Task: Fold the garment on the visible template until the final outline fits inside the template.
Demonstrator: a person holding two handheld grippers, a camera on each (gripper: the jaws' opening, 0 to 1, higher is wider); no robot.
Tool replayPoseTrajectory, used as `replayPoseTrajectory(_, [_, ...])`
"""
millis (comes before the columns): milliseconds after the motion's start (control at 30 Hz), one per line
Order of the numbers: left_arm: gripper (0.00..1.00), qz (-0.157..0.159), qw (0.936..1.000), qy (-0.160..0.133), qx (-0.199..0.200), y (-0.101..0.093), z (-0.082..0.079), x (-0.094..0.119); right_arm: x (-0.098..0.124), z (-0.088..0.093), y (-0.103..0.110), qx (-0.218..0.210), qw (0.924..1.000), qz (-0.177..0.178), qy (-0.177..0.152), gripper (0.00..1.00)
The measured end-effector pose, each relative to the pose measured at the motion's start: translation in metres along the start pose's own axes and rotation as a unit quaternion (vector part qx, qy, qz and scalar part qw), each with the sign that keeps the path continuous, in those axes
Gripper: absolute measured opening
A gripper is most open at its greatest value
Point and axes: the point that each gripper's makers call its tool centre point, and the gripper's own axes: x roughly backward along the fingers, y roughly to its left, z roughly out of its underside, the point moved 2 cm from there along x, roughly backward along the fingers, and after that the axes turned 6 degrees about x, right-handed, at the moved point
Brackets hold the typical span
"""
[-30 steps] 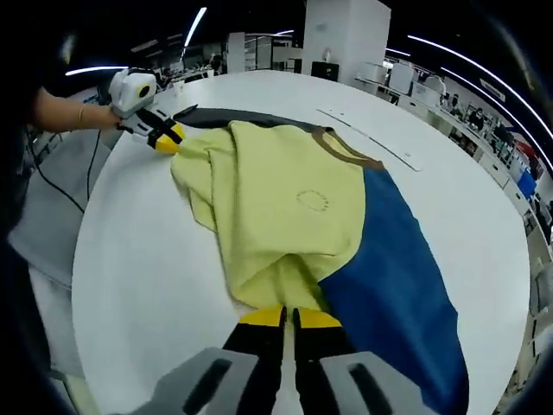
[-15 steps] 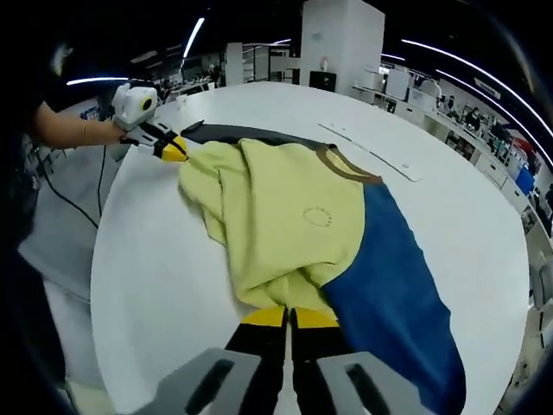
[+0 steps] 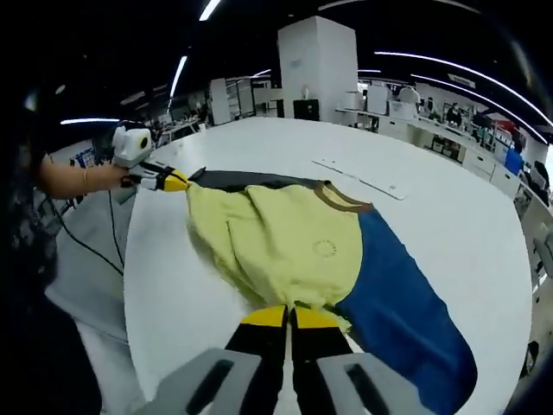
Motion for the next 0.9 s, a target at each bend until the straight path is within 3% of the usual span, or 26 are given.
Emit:
replayPoseTrajectory(67, [0.00, -0.010, 0.9993, -0.012, 0.035, 0.001, -0.003, 0.006, 0.003, -0.002, 0.006, -0.015, 0.9999, -0.004, -0.004, 0.00])
replayPoseTrajectory(233, [0.00, -0.029, 0.9983, -0.025, 0.045, 0.008, -0.010, 0.015, 0.009, -0.014, 0.008, -0.091, 0.9951, 0.003, -0.040, 0.00])
replayPoseTrajectory(367, [0.00, -0.040, 0.9970, -0.019, 0.063, 0.017, -0.011, 0.005, 0.002, -0.008, -0.009, -0.119, 0.9918, 0.039, -0.026, 0.00])
replayPoseTrajectory(400, [0.00, -0.044, 0.9963, -0.019, 0.071, 0.020, -0.013, 0.000, -0.001, -0.002, -0.016, -0.130, 0.9898, 0.057, -0.008, 0.00])
replayPoseTrajectory(467, [0.00, -0.043, 0.9960, -0.024, 0.074, 0.022, -0.016, -0.007, -0.011, -0.002, -0.023, -0.109, 0.9917, 0.067, -0.010, 0.00])
replayPoseTrajectory(600, [0.00, -0.057, 0.9959, -0.022, 0.067, 0.027, -0.021, -0.026, -0.025, 0.004, -0.038, -0.127, 0.9876, 0.093, 0.002, 0.00])
replayPoseTrajectory(700, [0.00, -0.061, 0.9957, -0.014, 0.069, 0.032, -0.020, -0.040, -0.035, 0.008, -0.057, -0.068, 0.9875, 0.142, 0.008, 0.00])
replayPoseTrajectory(900, [0.00, -0.069, 0.9952, -0.001, 0.070, 0.041, -0.014, -0.061, -0.051, 0.024, -0.077, -0.115, 0.9785, 0.170, 0.013, 0.00])
